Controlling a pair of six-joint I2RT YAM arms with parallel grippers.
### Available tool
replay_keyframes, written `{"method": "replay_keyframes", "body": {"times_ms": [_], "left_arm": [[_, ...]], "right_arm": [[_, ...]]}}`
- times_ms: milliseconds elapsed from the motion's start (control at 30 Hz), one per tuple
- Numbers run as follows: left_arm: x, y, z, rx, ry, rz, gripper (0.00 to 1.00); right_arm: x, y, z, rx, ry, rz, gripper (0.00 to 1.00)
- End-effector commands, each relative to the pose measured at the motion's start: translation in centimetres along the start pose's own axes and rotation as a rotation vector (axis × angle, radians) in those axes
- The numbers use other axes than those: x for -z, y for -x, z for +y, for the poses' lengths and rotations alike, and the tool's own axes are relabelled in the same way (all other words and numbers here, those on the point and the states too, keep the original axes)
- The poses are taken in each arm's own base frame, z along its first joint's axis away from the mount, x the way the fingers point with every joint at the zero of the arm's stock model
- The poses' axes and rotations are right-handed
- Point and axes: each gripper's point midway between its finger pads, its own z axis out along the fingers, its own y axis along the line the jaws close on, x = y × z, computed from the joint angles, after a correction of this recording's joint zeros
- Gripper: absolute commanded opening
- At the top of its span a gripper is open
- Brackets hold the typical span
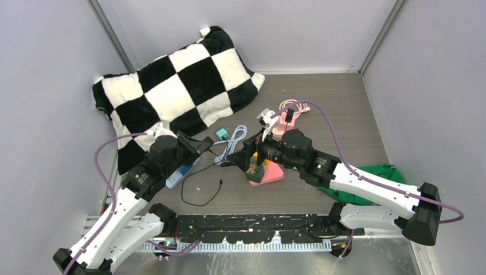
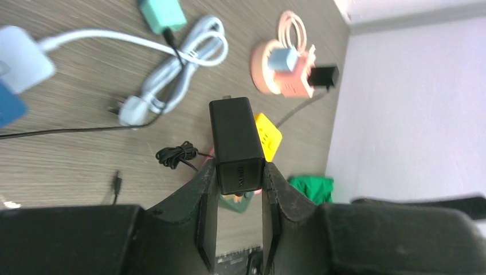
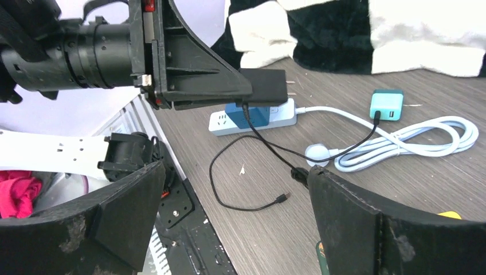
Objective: Insert the plug
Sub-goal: Insert the plug into the socket.
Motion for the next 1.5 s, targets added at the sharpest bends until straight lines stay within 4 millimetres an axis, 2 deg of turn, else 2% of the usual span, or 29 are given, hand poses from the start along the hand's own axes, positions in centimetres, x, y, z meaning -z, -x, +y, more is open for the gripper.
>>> {"method": "replay_keyframes", "body": {"times_ms": [0, 133, 233, 300, 467, 700, 833, 933, 1033, 1200, 1467], "left_arm": [[1.2, 4.6, 3.3, 0.091, 0.190, -0.261, 0.01], [3.5, 7.2, 6.6, 0.128, 0.464, -0.397, 0.01], [4.6, 7.6, 8.5, 0.179, 0.658, -0.422, 0.01], [4.3, 7.5, 8.9, 0.247, 0.721, -0.416, 0.01], [2.4, 7.6, 8.1, 0.517, 0.641, -0.436, 0.01], [3.2, 10.2, 8.4, 0.849, 0.584, -0.632, 0.01], [3.0, 9.4, 9.8, 1.059, 0.607, -0.667, 0.01], [2.3, 9.3, 9.9, 1.207, 0.530, -0.677, 0.01], [2.1, 9.1, 10.1, 1.273, 0.527, -0.685, 0.00], [2.4, 8.3, 10.2, 1.315, 0.622, -0.673, 0.01], [1.8, 8.0, 9.9, 1.446, 0.595, -0.654, 0.01]], "right_arm": [[1.3, 2.0, -0.3, -0.001, -0.042, -0.086, 1.00], [1.7, 1.7, -1.0, -0.002, -0.075, -0.086, 1.00], [1.9, 1.5, -1.3, -0.002, -0.091, -0.083, 1.00], [2.1, 1.3, -1.5, -0.002, -0.097, -0.077, 1.00], [2.9, 1.0, -2.0, 0.001, -0.125, -0.060, 1.00], [3.6, 0.5, -2.8, -0.001, -0.162, -0.069, 1.00], [3.3, 0.3, -3.1, 0.004, -0.173, -0.061, 1.00], [3.0, -0.1, -3.2, 0.001, -0.177, -0.045, 1.00], [2.8, -0.5, -3.4, 0.003, -0.184, -0.034, 1.00], [2.5, -1.0, -3.9, 0.012, -0.203, -0.011, 1.00], [2.3, -1.4, -4.2, 0.011, -0.214, 0.002, 1.00]]}}
